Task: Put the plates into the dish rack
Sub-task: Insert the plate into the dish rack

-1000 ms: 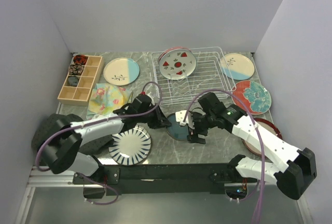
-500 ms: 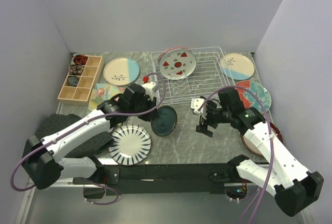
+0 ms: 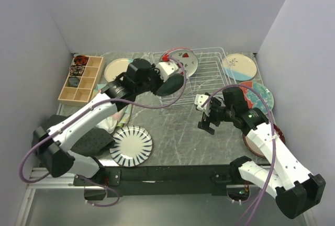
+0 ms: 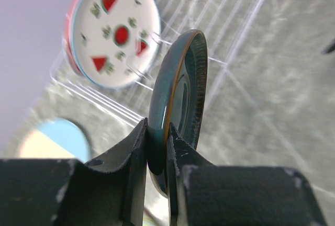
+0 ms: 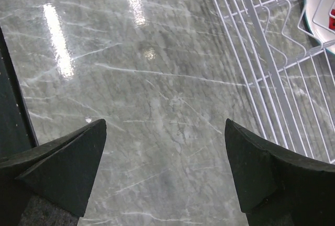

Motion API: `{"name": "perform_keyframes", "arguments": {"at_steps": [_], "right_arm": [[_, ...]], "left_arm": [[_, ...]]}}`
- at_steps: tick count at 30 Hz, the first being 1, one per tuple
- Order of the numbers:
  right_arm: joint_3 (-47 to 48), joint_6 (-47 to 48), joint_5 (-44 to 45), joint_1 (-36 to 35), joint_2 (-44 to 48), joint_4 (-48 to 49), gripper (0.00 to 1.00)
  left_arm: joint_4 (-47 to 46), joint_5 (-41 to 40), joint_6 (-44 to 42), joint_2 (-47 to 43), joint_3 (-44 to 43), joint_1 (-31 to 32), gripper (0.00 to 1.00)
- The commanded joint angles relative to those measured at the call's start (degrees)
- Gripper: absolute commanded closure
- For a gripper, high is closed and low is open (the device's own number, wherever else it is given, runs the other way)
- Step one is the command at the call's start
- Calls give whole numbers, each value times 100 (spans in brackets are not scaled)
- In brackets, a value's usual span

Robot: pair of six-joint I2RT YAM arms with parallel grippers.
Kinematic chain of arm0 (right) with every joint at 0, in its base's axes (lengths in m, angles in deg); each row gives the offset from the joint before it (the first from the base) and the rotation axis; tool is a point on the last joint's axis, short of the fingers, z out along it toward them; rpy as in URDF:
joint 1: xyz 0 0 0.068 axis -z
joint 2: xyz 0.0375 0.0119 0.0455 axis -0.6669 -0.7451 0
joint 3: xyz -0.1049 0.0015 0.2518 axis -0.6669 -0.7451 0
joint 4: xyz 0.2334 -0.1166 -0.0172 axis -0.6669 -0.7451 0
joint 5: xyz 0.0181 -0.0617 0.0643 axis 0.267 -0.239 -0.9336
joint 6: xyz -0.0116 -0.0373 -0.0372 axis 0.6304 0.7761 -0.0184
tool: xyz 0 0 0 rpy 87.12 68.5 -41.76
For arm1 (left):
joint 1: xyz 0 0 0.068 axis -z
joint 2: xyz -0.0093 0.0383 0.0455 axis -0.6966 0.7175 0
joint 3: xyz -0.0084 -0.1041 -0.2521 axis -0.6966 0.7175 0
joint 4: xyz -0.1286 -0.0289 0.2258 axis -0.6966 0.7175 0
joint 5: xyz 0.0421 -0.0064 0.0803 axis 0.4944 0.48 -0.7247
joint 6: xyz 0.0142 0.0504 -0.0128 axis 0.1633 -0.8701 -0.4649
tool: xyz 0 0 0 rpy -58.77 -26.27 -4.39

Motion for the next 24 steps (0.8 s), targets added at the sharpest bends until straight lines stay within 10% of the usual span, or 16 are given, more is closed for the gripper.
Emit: {"name": "perform_keyframes", "arguments": {"at_steps": [1, 24], "right_arm": [[-78, -23, 56, 107, 68, 206, 0], [-236, 135, 601, 143, -372, 267, 0]], "left_arm": [[-1007, 239, -1519, 604, -702, -263, 99], [-849, 1470, -2847, 3340, -3234, -1019, 99]]}}
